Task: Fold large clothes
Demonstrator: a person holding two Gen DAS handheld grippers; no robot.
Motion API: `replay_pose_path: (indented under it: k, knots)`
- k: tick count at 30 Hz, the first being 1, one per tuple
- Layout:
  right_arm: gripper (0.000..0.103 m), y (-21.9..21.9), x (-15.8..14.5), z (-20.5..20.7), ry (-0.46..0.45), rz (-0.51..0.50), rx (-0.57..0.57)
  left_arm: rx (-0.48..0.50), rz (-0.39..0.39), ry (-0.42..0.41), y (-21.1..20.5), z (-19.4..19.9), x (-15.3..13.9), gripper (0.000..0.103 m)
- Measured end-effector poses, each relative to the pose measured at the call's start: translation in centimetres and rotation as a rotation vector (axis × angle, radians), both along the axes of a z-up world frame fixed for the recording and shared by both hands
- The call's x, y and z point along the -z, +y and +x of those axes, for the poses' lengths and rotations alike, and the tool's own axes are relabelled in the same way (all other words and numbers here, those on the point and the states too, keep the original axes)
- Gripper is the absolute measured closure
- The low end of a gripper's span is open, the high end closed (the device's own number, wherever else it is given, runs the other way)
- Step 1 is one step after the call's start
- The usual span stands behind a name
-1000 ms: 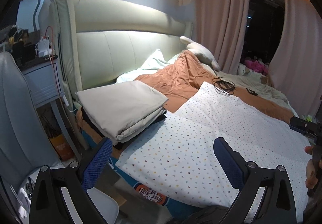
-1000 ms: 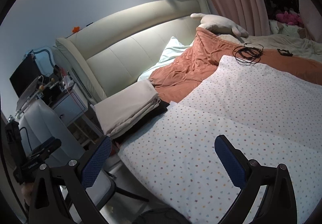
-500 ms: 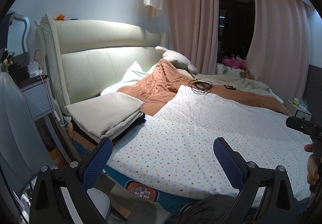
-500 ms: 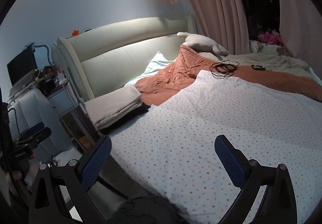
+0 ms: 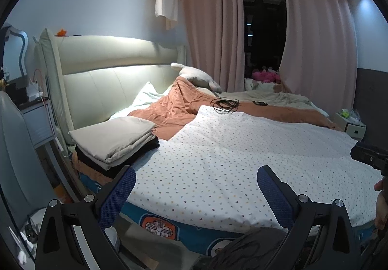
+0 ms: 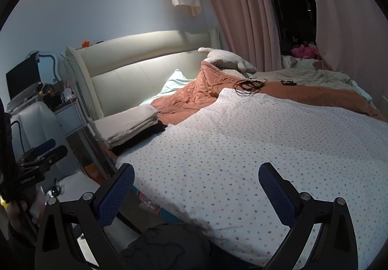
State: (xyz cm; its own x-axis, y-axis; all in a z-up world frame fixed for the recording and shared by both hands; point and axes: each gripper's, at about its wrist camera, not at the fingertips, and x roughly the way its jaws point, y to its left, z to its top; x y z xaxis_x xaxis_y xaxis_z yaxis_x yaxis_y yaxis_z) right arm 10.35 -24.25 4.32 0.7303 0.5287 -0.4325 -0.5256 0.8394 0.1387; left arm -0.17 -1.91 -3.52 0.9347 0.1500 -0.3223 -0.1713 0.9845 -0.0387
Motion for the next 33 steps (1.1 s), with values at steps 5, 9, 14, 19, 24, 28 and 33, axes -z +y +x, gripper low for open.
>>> replay_pose_path:
  k: [5,9,14,19,24,28,33]
  knots:
    - [0.001,-0.7,1.5,-2.8,-0.005,0.005,0.029,-0.001,0.012,-0.016,-0.2,-1.3,0.8,0.002]
    - [0.001,-0.6,2.4,-4.6,-0.012,0.001,0.047,0.005,-0.01,-0.009,0.0,-2.2,1.4,0.001]
    - [0.001,0.2,3.1,-6.1,-0.022,-0.04,0.055,0.013,-0.019,0.008,0.1,-2.7,2.4,0.001]
    - [0.001,0.4,3.5,-6.6,-0.013,-0.055,0.066,0.021,-0.048,0.019,0.5,-3.3,2.9,0.001]
    - [0.001,0.3,3.1,-6.9,-0.015,-0.056,0.07,0.019,-0.059,0.005,0.6,-4.0,2.7,0.001]
    - [0.001,0.0,2.8,-7.1,-0.013,-0.048,0.08,0.01,-0.049,-0.003,0.5,-4.3,2.4,0.001]
    - [0.001,-0.4,2.8,-7.1,-0.007,-0.044,0.081,0.013,-0.044,-0.006,0.3,-4.7,2.2,0.001]
